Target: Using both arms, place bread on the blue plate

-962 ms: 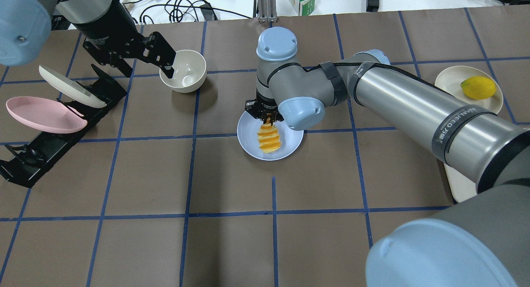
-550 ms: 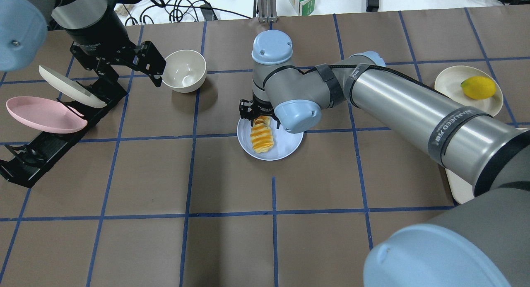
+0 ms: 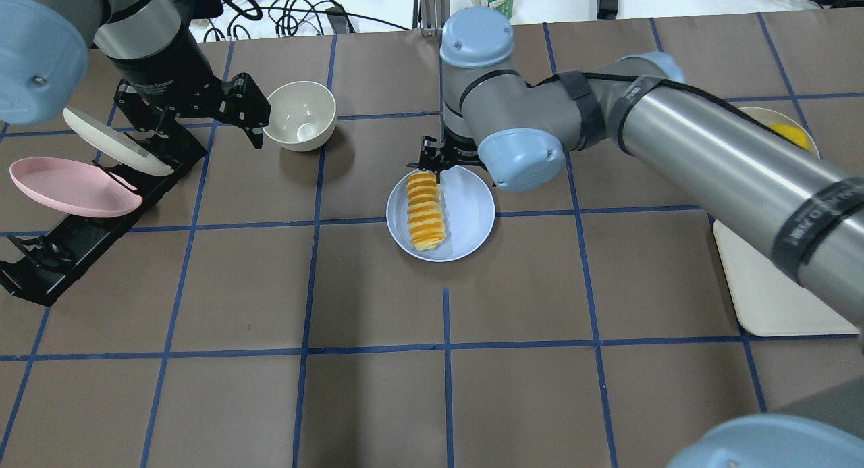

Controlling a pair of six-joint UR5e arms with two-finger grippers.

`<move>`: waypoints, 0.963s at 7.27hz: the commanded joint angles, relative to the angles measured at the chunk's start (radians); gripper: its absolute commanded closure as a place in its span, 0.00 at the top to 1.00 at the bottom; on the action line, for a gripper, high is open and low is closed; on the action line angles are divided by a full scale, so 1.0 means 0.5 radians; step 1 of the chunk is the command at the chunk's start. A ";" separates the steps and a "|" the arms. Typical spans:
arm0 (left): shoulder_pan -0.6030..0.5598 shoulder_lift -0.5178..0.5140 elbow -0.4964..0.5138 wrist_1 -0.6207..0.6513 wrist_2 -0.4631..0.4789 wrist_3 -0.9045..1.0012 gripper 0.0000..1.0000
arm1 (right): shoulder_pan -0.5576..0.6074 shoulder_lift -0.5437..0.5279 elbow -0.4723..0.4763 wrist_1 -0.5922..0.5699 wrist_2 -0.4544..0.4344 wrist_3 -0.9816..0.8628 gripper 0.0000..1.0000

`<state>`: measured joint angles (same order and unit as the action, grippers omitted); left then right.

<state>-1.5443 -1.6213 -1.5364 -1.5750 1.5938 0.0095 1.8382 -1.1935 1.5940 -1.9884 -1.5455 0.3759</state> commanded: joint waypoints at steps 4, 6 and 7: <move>-0.001 0.009 -0.050 0.002 -0.006 -0.025 1.00 | -0.476 -0.720 -0.003 0.770 0.008 -0.378 1.00; -0.001 0.015 -0.053 0.002 -0.009 -0.031 1.00 | -0.513 -0.727 0.006 0.783 0.001 -0.481 1.00; -0.001 0.015 -0.053 0.002 -0.015 -0.031 1.00 | -0.529 -0.730 0.006 0.795 -0.023 -0.561 1.00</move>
<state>-1.5447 -1.6148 -1.5624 -1.5740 1.5886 -0.0058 1.5860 -1.5539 1.5965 -1.5993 -1.5475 0.1430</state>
